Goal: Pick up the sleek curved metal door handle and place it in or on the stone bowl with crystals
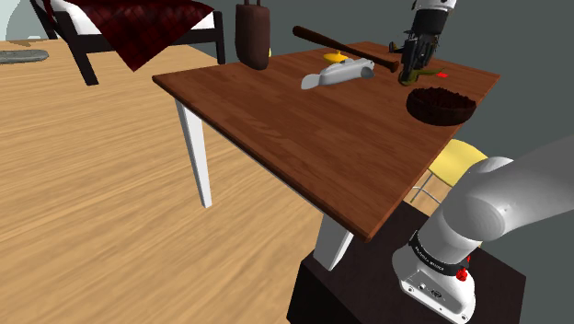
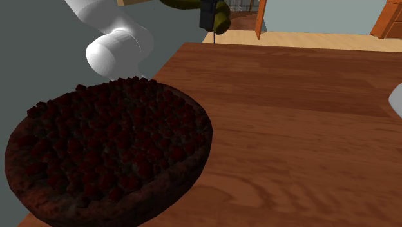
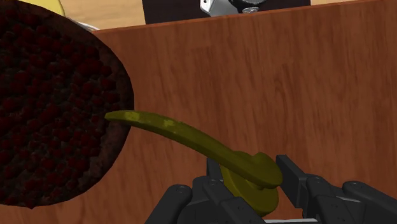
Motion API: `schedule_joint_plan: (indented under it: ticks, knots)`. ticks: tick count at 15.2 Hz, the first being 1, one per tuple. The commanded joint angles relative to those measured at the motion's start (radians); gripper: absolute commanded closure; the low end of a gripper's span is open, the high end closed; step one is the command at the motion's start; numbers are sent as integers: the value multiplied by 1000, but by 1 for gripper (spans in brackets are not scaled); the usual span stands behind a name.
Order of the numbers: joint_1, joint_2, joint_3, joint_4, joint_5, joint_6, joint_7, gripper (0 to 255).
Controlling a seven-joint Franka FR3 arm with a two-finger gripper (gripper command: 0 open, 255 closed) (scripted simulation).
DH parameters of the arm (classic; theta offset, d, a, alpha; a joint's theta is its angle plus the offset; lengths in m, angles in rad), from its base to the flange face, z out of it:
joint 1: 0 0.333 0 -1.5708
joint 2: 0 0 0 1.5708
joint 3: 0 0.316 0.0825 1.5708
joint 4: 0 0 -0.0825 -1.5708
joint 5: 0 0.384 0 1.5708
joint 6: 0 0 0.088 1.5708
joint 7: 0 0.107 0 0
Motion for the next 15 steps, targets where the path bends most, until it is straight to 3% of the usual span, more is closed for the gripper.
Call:
schedule_joint_plan:
  ticks: [1,5,15]
  knots:
    - [2,7,2,33,3,-27,1,255]
    - [6,21,4,88,9,-68,0,255]
    - [-38,140,-217,229,-78,-77,-284,255]
